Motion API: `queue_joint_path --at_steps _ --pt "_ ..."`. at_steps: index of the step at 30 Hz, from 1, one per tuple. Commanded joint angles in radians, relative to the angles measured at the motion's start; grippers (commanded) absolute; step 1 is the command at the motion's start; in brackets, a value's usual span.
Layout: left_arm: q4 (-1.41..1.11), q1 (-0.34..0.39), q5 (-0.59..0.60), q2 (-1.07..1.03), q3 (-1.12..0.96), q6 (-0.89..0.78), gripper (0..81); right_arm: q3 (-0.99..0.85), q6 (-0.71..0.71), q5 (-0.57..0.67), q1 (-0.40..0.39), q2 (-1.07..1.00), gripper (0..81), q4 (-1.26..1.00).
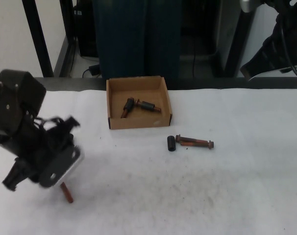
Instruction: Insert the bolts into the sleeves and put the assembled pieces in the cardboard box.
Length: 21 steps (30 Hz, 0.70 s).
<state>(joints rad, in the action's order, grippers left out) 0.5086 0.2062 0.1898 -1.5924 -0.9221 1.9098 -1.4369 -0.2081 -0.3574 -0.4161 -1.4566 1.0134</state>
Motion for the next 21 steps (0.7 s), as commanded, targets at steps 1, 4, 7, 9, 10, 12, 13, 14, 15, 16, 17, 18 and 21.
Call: queue_joint_path --at_steps 1,4,7,9,10,12,13,14,15,16,17,18,21 --pt "-0.077 0.007 0.012 0.043 -0.002 -0.273 53.1 -0.01 0.006 0.004 0.003 -0.001 0.0 -0.001" --pt "-0.087 0.017 -0.024 0.121 -0.009 -0.768 53.1 -0.01 0.006 0.004 0.003 -0.001 0.0 -0.001" --pt "-0.069 0.025 -0.129 0.177 -0.012 -1.286 53.1 -0.01 0.006 0.004 0.003 -0.001 0.0 -0.009" --pt "-0.013 0.025 -0.138 0.2 -0.013 -1.675 53.1 -0.01 0.006 0.004 0.003 -0.001 0.0 -0.01" --pt "0.022 0.025 -0.136 0.201 -0.013 -1.857 53.1 -0.01 0.006 0.004 0.003 -0.001 0.0 -0.01" --pt "0.084 0.023 -0.136 0.19 -0.013 -2.132 53.1 -0.01 0.006 0.004 0.003 -0.001 0.0 -0.01" --pt "0.117 0.023 -0.136 0.177 -0.013 -2.246 53.1 -0.01 0.006 0.004 0.003 -0.001 0.0 -0.01" --pt "0.142 0.023 -0.136 0.165 -0.013 -2.316 53.1 -0.01 0.006 0.004 0.003 -0.001 0.0 -0.01" --pt "0.171 0.023 -0.14 0.149 -0.013 -2.362 53.1 -0.01 0.006 0.004 0.003 -0.001 0.0 -0.01" --pt "0.187 0.025 -0.157 0.134 -0.013 -2.366 53.1 -0.01 0.006 0.004 0.003 -0.001 0.0 -0.01" --pt "0.2 0.035 -0.19 0.118 -0.013 -2.366 53.1 -0.01 0.006 0.004 0.003 -0.001 0.0 -0.01" --pt "0.207 0.049 -0.225 0.104 -0.013 -2.368 53.1 -0.01 0.006 0.004 0.003 -0.001 0.0 -0.01" --pt "0.207 0.1 -0.336 0.067 -0.013 -2.412 53.1 -0.01 0.006 0.004 0.003 -0.001 0.0 -0.01"
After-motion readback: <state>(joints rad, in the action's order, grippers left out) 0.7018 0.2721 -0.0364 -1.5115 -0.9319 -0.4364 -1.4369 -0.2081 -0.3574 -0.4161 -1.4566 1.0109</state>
